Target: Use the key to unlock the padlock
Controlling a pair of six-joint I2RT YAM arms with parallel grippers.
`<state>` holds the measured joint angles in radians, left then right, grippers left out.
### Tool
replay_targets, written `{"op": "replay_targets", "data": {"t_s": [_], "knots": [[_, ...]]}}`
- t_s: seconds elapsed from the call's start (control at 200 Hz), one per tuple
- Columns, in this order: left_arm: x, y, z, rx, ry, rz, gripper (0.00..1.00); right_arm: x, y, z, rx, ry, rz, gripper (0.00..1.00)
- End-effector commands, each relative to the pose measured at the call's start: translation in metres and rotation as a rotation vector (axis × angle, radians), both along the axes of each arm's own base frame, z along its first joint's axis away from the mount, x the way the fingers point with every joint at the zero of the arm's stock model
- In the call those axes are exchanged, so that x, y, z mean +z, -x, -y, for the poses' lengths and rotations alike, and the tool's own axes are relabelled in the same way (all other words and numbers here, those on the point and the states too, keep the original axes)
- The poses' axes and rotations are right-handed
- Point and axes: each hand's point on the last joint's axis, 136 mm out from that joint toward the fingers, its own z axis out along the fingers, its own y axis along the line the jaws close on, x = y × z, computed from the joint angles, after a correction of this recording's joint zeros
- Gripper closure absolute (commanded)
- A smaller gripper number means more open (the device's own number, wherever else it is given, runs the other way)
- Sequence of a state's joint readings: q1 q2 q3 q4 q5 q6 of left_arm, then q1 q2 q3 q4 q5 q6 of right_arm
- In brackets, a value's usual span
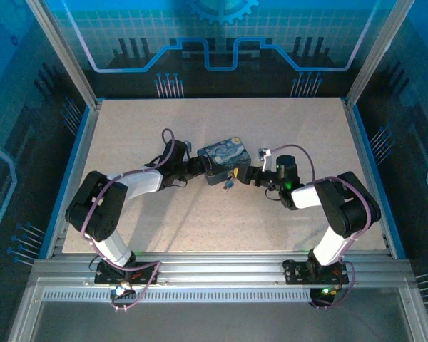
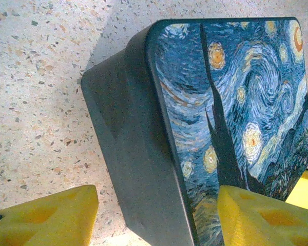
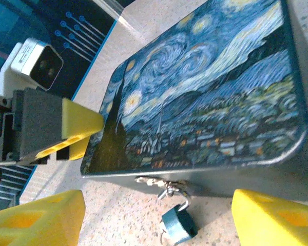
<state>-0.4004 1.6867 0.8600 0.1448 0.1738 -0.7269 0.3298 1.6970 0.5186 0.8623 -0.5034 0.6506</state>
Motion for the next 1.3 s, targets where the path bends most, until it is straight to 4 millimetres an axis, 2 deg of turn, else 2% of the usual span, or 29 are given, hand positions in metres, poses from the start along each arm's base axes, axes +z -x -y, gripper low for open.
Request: {"op": "replay_targets", "data": {"t_s": [0.0,0.34,0.84,1.296], "knots": [[-0.03,0.029,-0.007,-0.01,-0.067,-0.115,0.37,0.004,0.013,-0.005,0.062,-0.028,0.017,0.27],[-0.028,0.029,-0.008,-0.005,-0.066,-0.106,0.37,-0.012,0.019,-0.02,0.093,-0.04,-0.019,0.33],[-0.026,0.028,-0.007,-0.002,-0.06,-0.098,0.37,-0.027,0.008,-0.031,0.097,-0.072,-0.042,0.47],[-0.023,0.026,-0.005,-0.003,-0.054,-0.09,0.37,-0.042,0.0,-0.036,0.103,-0.079,-0.059,0.52]]}}
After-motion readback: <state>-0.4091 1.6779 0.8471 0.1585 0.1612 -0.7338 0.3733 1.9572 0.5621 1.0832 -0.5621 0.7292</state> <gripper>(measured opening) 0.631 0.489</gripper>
